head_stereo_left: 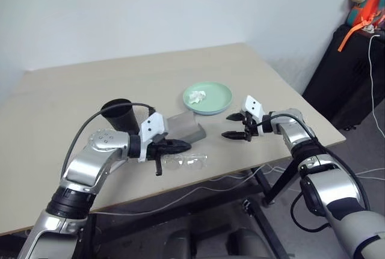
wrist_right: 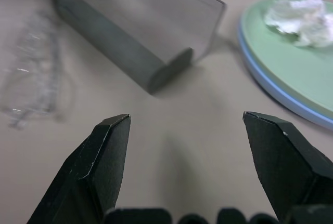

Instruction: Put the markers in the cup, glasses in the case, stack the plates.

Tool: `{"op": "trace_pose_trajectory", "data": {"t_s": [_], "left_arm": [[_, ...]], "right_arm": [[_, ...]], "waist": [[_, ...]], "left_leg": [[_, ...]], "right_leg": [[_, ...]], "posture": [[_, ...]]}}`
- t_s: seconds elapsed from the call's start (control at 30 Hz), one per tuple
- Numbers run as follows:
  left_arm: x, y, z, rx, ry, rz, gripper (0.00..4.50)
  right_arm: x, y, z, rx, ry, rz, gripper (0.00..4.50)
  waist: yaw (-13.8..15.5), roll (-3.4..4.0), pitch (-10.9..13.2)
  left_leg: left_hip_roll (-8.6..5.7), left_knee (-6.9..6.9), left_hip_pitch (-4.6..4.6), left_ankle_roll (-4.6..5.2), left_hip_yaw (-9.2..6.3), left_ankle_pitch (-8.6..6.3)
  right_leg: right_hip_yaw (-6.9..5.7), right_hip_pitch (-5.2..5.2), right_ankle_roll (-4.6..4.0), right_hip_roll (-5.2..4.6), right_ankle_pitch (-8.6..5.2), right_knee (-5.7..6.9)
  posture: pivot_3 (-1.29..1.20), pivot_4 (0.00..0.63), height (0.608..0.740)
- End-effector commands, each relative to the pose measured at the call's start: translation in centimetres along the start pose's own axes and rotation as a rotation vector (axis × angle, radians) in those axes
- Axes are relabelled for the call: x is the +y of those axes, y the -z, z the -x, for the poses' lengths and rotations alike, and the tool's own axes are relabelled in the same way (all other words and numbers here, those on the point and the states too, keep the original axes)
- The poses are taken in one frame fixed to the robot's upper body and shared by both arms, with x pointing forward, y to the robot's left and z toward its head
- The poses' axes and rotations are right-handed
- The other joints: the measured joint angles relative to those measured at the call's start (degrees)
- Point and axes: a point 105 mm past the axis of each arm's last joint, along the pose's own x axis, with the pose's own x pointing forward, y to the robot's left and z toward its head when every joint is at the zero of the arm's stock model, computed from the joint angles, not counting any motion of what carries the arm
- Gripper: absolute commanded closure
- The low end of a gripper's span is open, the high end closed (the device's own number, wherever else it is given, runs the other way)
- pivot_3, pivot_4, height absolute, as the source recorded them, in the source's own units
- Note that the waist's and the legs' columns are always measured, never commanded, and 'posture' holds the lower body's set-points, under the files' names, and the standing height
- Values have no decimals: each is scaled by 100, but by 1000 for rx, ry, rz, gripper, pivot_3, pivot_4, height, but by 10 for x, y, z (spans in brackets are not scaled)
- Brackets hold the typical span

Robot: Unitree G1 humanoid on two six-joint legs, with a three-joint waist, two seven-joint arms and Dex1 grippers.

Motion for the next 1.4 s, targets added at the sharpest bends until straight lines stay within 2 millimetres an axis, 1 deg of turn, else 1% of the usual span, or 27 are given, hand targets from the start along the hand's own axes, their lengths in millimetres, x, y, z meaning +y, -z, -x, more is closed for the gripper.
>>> {"op": "trace_pose_trajectory", "data": {"t_s": [0.03, 0.17, 0.27, 0.4, 0.47, 0.73, 0.9, 1.1, 1.13, 1.17, 1.2, 1.3, 1.4], "left_arm": [[3, 2, -4, 82, 90, -49, 4500], [12, 12, -9, 165, 153, -69, 4500], [14, 17, -9, 202, 195, -79, 4500], [20, 27, -8, 288, 250, -119, 4500], [21, 28, -9, 308, 272, -133, 4500], [29, 33, -14, 353, 305, -191, 4500], [33, 41, -20, 385, 299, -235, 4500], [31, 42, -21, 379, 314, -230, 4500], [31, 42, -21, 381, 314, -230, 4139], [32, 43, -21, 386, 307, -236, 3936], [33, 43, -21, 389, 300, -240, 3639], [33, 40, -21, 375, 300, -230, 2621], [33, 32, -21, 346, 298, -217, 2621]], "right_arm": [[4, -15, 3, -63, -29, 31, 753], [11, -17, -3, -94, -29, 18, 753], [15, -17, -6, -110, -21, 9, 753], [21, -16, -6, -136, 7, -8, 753], [22, -15, -5, -143, 21, -13, 753], [27, -13, 2, -163, 69, -28, 753], [29, -12, 5, -165, 85, -35, 753], [28, -12, 3, -164, 93, -38, 753], [28, -13, 3, -165, 94, -38, 710], [28, -13, 2, -165, 96, -38, 710], [27, -13, 2, -166, 96, -38, 710], [27, -14, 0, -167, 96, -37, 710], [27, -14, -1, -167, 97, -36, 710]], "waist": [[10, 0, 0], [27, -1, 0], [24, -1, 0], [41, -2, -1], [42, -2, -1], [42, -3, 0], [41, -4, 0], [37, -4, -1], [38, -4, -1], [38, -4, -1], [38, -4, -1], [39, -4, -1], [40, -4, -1]], "left_leg": [[0, 1, 0, 0, 0, 0], [-1, 4, -1, 0, 3, 0], [-1, 4, -3, 0, 6, 0], [-1, 4, -4, 1, 6, 1], [-1, 6, -6, 1, 7, 1], [-1, 14, -9, 1, 6, 0], [-2, 14, -8, 2, 6, 0], [-1, 23, -8, 2, 4, 1], [-1, 23, -8, 2, 3, 1], [-1, 24, -8, 2, 2, 1], [-1, 25, -8, 2, 2, 1], [-1, 29, -8, 3, 1, 1], [-1, 38, -8, 3, -3, 1]], "right_leg": [[-1, 1, 0, 1, 0, 0], [3, 0, 0, 1, 0, 1], [7, -4, 0, 2, 0, 1], [8, -7, 0, 2, 0, 2], [8, -8, 0, 2, 0, 2], [11, -9, -11, 1, -7, 5], [11, -8, -11, 1, -7, 5], [11, -7, -12, 2, -7, 12], [10, -7, -12, 2, -7, 12], [10, -7, -12, 2, -7, 13], [11, -7, -12, 2, -7, 14], [10, -5, -12, 2, -7, 15], [9, -1, -12, 3, -7, 17]], "posture": [[0, 0, 740], [0, 0, 740], [0, 0, 740], [0, 0, 740], [0, 0, 740], [0, 0, 740], [0, 0, 740], [0, 0, 740], [0, 0, 740], [0, 0, 740], [0, 0, 740], [0, 0, 740], [0, 0, 740]]}}
